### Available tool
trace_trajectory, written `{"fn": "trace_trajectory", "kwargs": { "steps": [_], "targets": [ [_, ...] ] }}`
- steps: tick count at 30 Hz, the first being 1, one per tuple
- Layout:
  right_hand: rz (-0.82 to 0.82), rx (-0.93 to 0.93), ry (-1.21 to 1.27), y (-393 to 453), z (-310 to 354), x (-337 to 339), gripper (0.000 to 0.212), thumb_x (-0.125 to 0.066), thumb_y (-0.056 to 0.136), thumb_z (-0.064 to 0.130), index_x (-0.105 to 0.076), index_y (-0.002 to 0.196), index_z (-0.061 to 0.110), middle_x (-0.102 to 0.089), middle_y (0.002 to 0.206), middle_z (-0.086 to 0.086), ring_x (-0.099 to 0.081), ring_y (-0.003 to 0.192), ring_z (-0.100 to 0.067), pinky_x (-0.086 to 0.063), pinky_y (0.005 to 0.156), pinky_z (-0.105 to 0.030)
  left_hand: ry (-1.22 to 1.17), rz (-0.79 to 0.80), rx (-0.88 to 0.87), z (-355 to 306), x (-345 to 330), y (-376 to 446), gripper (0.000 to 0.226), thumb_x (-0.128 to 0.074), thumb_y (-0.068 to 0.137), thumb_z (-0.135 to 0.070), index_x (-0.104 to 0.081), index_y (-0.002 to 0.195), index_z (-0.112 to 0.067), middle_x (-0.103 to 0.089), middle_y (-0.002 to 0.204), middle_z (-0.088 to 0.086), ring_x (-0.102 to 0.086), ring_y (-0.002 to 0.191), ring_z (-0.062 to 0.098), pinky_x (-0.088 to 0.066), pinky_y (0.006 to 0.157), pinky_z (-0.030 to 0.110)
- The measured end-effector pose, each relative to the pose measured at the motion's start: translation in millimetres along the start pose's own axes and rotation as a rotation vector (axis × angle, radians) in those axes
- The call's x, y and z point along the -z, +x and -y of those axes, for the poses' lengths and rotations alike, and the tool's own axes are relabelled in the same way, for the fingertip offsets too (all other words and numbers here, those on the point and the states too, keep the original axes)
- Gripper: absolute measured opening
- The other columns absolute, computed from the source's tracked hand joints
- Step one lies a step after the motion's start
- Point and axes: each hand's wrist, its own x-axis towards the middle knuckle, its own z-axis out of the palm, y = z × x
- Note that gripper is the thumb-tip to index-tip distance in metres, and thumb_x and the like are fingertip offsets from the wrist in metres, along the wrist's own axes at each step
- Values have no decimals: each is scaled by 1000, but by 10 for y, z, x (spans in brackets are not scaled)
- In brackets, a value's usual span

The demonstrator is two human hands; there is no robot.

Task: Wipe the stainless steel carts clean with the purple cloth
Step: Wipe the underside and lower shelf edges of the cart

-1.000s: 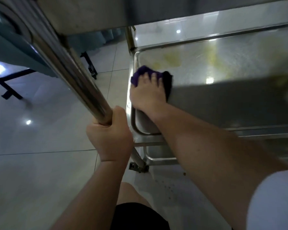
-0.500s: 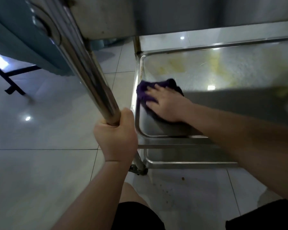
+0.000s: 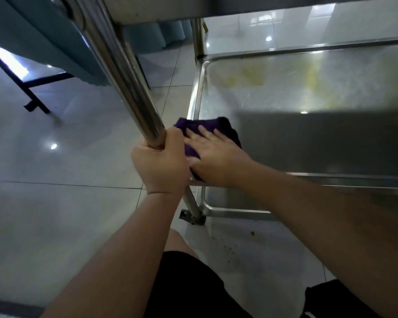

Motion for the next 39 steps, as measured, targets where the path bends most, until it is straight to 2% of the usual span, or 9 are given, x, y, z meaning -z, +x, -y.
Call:
{"fn": "trace_trajectory", "kwargs": {
  "steps": [6, 12, 14, 19, 23, 25, 29, 34, 39],
  "targets": [
    [-26, 98, -36, -571, -35, -34, 66, -27, 101, 57, -19, 163, 36, -19, 170, 15, -7, 158, -10, -4, 129, -41, -7, -47, 103, -36, -38, 11, 25, -64, 76, -30, -52, 54, -26, -48, 55, 6, -47, 52, 25, -41, 49, 35],
    [-77, 61, -128, -1074, -390, 38, 63, -31, 98, 55, -28, 158, 37, -27, 167, 15, -13, 157, -10, -8, 129, -39, 80, -56, 123, -94, -23, -9, 51, -60, 71, -39, -56, 79, 11, -56, 61, 14, -52, 51, 17, -44, 44, 25],
    [-93, 38, -138, -1247, -542, 94, 69, -23, 94, 59, -29, 158, 36, -28, 167, 15, -14, 157, -9, -8, 129, -38, 153, -74, 117, -124, -6, -28, 52, -59, 73, -43, -62, 85, 7, -59, 64, 13, -54, 54, 15, -45, 47, 26],
    [-113, -20, -181, -1621, -947, 196, 64, -44, 99, 52, -28, 159, 37, -26, 167, 18, -12, 157, -7, -9, 129, -37, 354, -63, 136, -184, 22, -112, 29, -59, 87, -53, -59, 88, -25, -60, 65, -13, -58, 56, 7, -56, 61, 37],
    [-115, -49, -205, -1841, -1180, 265, 65, -34, 98, 56, -24, 160, 38, -24, 167, 20, -11, 157, -5, -11, 129, -37, 532, -140, -12, -55, 87, -544, 42, -71, 88, -37, -54, 122, -20, -47, 119, -10, -52, 100, 11, -54, 91, 44],
    [-121, -59, -197, -1937, -1264, 303, 68, -28, 95, 58, -26, 160, 37, -25, 167, 20, -12, 157, -5, -12, 129, -37, 456, -155, -116, 47, 58, -886, 53, -70, 86, -25, -47, 133, -21, -41, 125, 0, -49, 102, 14, -51, 95, 41],
    [-150, -92, -186, -2182, -1482, 348, 70, -26, 93, 57, -26, 160, 36, -27, 166, 19, -15, 156, -6, -12, 128, -37, 468, 220, -254, 95, -272, -1381, 54, -66, 85, -19, -45, 134, -24, -38, 123, -10, -53, 101, 21, -52, 91, 41],
    [-182, -168, -178, -2607, -1926, 446, 65, -31, 100, 59, -23, 161, 37, -27, 166, 20, -11, 157, -4, -10, 128, -36, 546, 478, -365, -55, -922, -1581, 56, -72, 89, -15, -47, 138, -22, -41, 131, -7, -51, 114, 17, -50, 99, 40],
    [-235, -255, -146, -3086, -2348, 555, 65, -29, 97, 61, -30, 158, 38, -32, 163, 23, -16, 156, -4, -13, 128, -37, 539, 720, -408, -184, -1446, -1830, 55, -71, 90, -20, -47, 139, -28, -38, 135, -9, -48, 118, 14, -58, 89, 43]
  ]
}}
